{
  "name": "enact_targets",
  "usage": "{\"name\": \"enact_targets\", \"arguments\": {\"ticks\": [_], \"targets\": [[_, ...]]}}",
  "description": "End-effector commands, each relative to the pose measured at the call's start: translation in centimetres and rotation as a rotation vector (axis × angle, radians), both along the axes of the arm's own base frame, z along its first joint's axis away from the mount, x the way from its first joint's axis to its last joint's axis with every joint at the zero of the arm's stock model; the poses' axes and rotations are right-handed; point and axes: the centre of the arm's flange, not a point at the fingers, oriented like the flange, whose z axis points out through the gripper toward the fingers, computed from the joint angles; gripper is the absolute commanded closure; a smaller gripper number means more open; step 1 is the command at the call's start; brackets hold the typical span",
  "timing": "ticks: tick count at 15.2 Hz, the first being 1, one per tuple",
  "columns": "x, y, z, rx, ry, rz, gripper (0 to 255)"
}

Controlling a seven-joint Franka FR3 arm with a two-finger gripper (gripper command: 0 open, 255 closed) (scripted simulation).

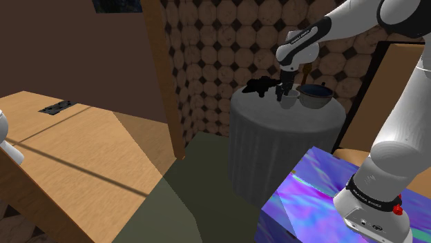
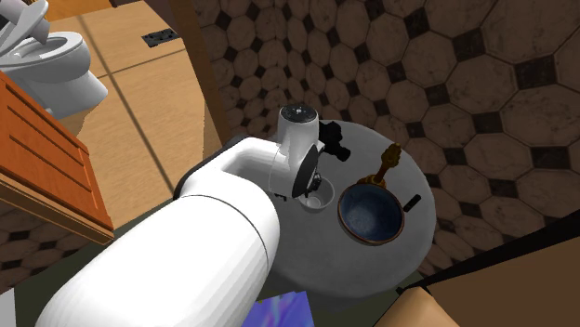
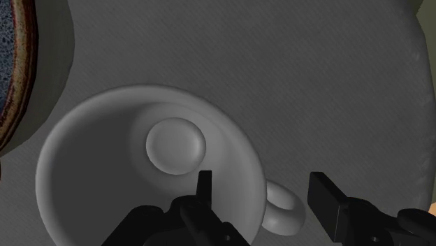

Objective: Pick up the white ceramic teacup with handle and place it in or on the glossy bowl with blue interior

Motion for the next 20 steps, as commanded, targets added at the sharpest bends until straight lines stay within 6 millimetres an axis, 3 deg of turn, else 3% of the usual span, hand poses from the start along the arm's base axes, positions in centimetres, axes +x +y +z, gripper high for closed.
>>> {"name": "enact_targets", "arguments": {"ticks": [1, 4, 20], "targets": [[0.0, 0.0, 0.0, 0.0, 0.001, 0.0, 255], [0.0, 0.0, 0.0, 0.0, 0.001, 0.0, 255], [0.0, 0.0, 8.4, 0.0, 0.001, 0.0, 255]]}}
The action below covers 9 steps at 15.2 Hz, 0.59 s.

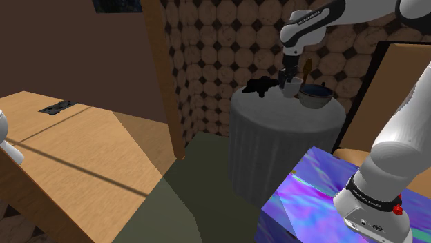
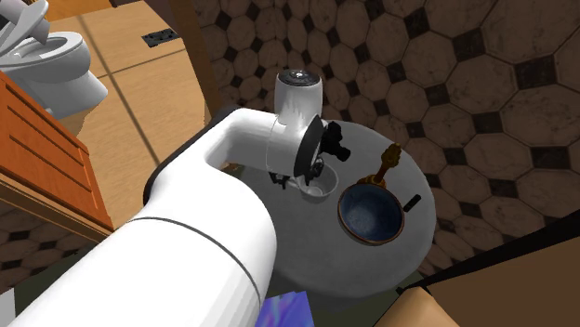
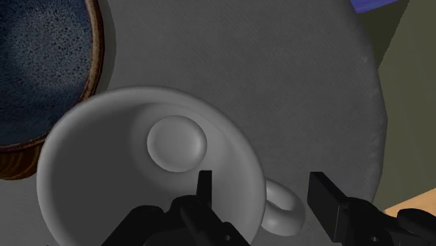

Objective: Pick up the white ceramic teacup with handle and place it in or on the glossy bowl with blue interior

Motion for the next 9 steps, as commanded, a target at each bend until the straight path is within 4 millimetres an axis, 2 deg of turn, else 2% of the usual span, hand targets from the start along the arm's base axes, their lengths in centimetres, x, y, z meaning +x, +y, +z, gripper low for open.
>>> {"name": "enact_targets", "arguments": {"ticks": [1, 9], "targets": [[0.1, -0.2, 1.3, 0.0, 0.0, 0.0, 255], [0.1, -0.2, 5.5, 0.0, 0.0, 0.0, 255]]}}
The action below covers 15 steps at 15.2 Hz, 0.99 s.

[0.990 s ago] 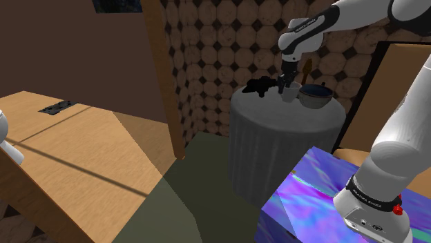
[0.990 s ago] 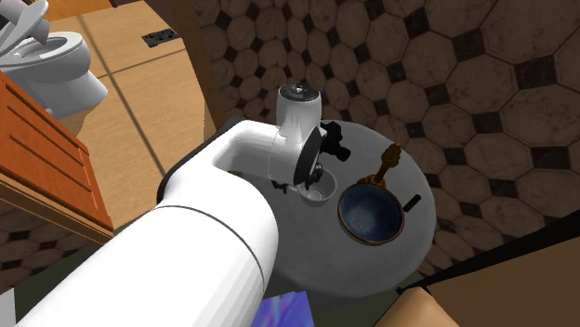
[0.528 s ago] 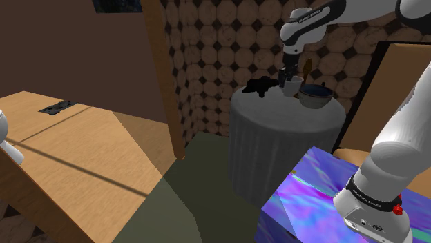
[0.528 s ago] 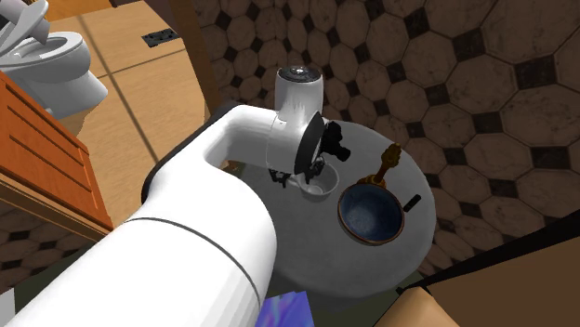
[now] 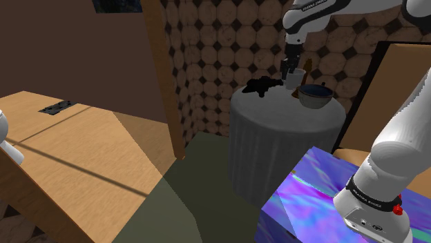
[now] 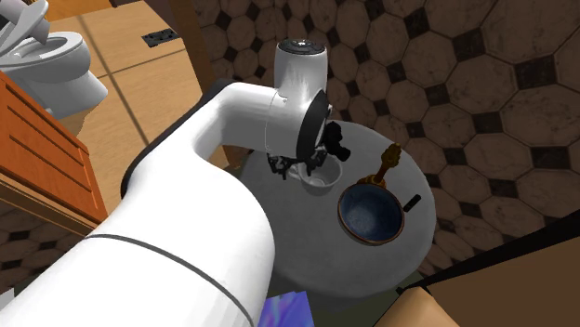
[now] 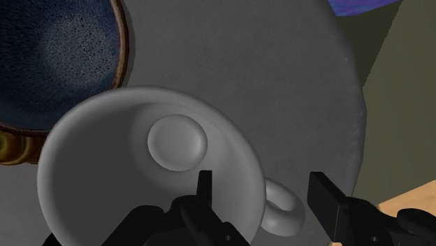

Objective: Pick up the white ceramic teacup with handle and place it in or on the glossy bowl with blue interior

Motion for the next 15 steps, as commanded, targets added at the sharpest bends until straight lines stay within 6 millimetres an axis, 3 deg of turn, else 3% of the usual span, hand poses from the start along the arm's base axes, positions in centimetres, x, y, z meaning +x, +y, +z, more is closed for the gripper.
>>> {"name": "enact_targets", "arguments": {"ticks": [1, 8, 15], "targets": [[0.1, 0.0, 1.1, 0.0, 0.0, 0.0, 255], [0.1, 0.0, 4.5, 0.0, 0.0, 0.0, 255], [-5.0, -7.5, 6.3, 0.0, 0.0, 0.0, 255]]}}
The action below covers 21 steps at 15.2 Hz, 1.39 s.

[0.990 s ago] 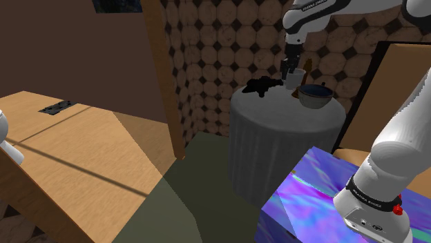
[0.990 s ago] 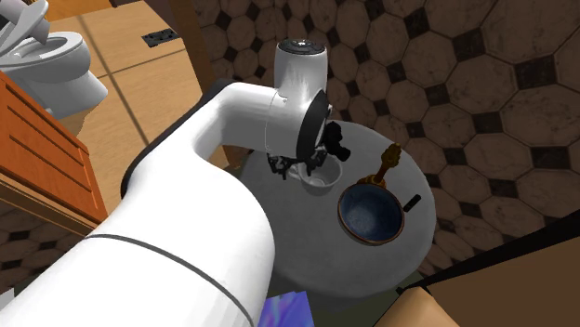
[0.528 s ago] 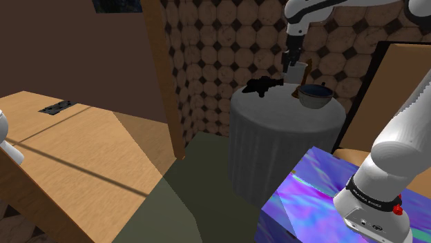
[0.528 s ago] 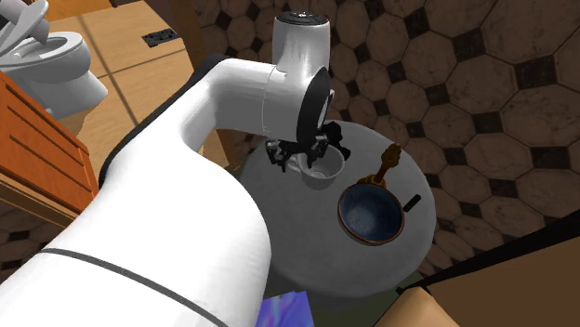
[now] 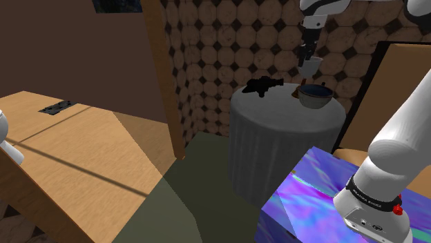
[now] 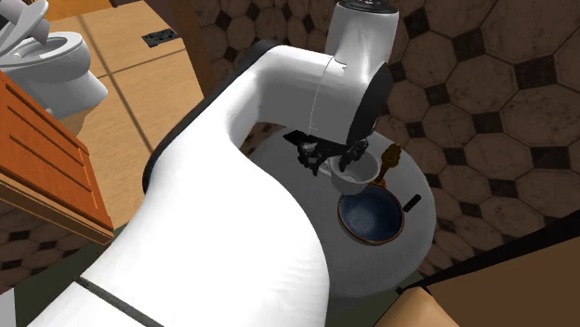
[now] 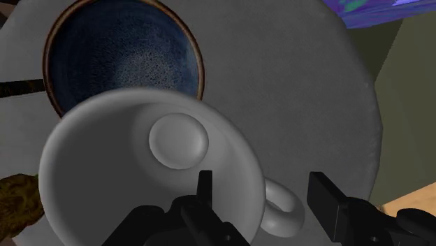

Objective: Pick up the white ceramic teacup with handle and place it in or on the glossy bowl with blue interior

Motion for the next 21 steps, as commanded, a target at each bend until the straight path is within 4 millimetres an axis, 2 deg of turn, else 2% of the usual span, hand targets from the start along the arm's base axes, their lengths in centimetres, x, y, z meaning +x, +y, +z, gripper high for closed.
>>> {"name": "enact_targets", "arguments": {"ticks": [1, 7, 21], "targets": [[-1.5, -1.9, 0.6, 0.0, 0.0, 0.002, 255], [-6.0, -8.5, 2.2, 0.0, 0.0, 0.002, 255], [-6.0, -8.5, -5.1, 0.0, 0.0, 0.002, 255]]}}
